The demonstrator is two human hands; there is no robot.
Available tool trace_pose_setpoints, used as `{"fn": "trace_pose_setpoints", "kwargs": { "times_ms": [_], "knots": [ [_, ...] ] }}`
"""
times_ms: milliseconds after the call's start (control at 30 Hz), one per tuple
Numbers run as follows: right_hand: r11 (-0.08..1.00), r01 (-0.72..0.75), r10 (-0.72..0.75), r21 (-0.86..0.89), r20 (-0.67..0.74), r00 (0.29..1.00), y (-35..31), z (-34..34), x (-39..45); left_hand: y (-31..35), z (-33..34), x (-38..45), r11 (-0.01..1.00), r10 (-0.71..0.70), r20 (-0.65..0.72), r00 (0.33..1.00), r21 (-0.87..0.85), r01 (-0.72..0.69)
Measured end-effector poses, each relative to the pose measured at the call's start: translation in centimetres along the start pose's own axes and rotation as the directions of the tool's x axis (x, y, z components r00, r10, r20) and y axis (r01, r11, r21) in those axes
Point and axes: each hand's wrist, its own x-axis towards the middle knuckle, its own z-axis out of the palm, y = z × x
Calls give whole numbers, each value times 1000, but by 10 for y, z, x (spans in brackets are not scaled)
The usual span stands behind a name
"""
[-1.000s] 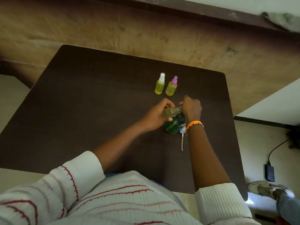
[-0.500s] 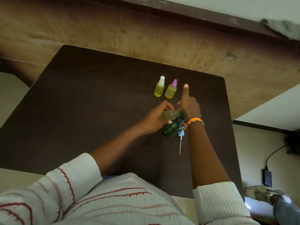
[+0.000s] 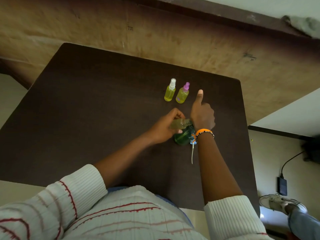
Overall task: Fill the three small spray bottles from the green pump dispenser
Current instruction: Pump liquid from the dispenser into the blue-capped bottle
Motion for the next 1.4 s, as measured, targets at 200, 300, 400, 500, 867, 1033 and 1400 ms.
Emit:
{"fn": "trace_pose_setpoints", "kwargs": {
  "times_ms": [200,300,400,500,867,1033,1400],
  "knots": [
    [1000,-16,17,-10,109,994,-1,-2,4,5,-2,0,1000,29,9,1000,2,-29],
    [1000,-28,27,12,89,996,0,-1,5,4,-2,0,1000,23,-4,1000,1,-23],
    [999,-36,35,22,42,998,1,0,4,1,0,1,1000,18,-13,1000,-2,-18],
    [999,-36,36,23,30,999,3,2,6,0,2,1,1000,-2,-15,1000,-3,2],
    [1000,-3,6,-14,175,985,4,3,12,3,-1,3,1000,14,-5,1000,4,-14],
    [999,-32,28,31,124,992,9,5,17,3,1,2,1000,11,-16,1000,2,-11],
    [1000,-13,12,10,76,997,7,7,17,0,1,2,1000,16,-20,1000,17,-15]
  ]
}}
